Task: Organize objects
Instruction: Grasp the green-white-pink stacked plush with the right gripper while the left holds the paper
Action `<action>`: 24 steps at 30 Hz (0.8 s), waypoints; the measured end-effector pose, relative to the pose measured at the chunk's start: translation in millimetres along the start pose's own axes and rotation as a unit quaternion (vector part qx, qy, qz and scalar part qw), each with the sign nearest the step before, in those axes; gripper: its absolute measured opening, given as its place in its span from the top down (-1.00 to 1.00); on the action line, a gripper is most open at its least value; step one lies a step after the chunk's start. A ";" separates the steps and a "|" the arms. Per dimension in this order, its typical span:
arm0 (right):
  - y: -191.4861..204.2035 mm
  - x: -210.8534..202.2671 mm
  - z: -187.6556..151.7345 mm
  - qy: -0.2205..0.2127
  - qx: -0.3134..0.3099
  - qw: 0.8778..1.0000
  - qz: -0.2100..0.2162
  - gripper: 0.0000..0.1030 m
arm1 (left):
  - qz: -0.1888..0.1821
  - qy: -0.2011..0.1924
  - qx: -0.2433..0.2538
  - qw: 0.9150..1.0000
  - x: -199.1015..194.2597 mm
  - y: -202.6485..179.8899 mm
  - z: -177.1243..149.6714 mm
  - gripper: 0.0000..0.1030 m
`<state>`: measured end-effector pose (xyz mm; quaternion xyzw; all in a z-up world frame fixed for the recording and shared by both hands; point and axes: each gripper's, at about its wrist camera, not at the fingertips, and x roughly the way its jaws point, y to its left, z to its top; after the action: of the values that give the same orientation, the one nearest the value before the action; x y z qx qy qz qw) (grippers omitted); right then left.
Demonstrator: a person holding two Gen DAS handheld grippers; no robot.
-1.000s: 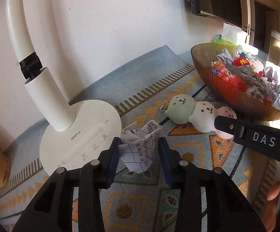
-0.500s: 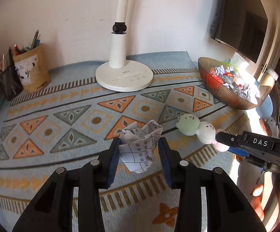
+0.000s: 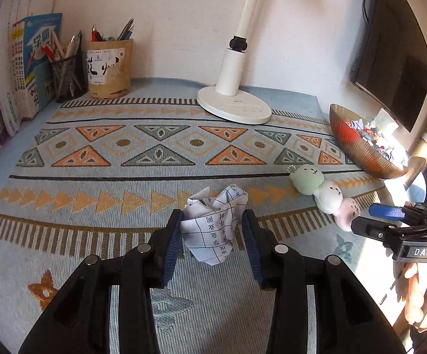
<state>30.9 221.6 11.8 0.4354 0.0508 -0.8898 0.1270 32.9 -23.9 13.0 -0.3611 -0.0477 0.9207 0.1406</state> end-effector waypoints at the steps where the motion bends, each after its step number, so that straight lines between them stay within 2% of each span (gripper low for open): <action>1: 3.9 1.7 2.8 -0.014 -0.023 1.000 -0.004 -0.63 | -0.002 -0.008 0.002 1.000 -2.8 0.2 -0.9 0.23; 3: 6.5 7.2 8.7 -0.027 -0.039 0.999 -0.003 -0.63 | -0.002 -0.010 0.001 1.000 -3.5 2.5 -2.3 0.22; 7: -2.0 27.6 19.9 -0.005 -0.006 0.999 0.042 -0.63 | 0.009 -0.003 -0.005 1.000 -1.2 3.7 -2.3 0.22; 11: -5.6 38.2 16.3 0.002 0.010 0.999 0.044 -0.63 | 0.012 0.000 0.002 1.000 -0.1 1.5 -2.9 0.22; 14: 0.5 37.9 15.6 -0.003 -0.004 0.999 0.034 -0.63 | 0.013 0.004 0.002 1.000 1.5 1.5 -3.0 0.22; 16: 10.2 40.4 13.8 0.004 -0.031 0.999 0.035 -0.33 | 0.016 0.006 0.003 1.000 2.2 0.7 -3.0 0.22; 17: 14.8 40.7 12.8 0.004 -0.042 0.999 0.020 -0.18 | 0.017 0.006 0.004 1.000 2.4 0.4 -3.1 0.22; 20: 18.0 33.2 9.9 -0.018 -0.053 0.998 0.020 -0.08 | 0.019 0.007 0.006 1.000 2.7 0.2 -2.8 0.22; 24: 19.3 13.9 0.9 -0.056 -0.050 0.997 0.006 -0.07 | 0.024 0.006 0.004 1.000 2.1 0.5 -2.8 0.22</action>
<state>27.3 200.2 1.9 0.3779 0.0851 -0.9086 0.1561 33.2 -23.8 9.5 -0.3674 -0.0346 0.9216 0.1201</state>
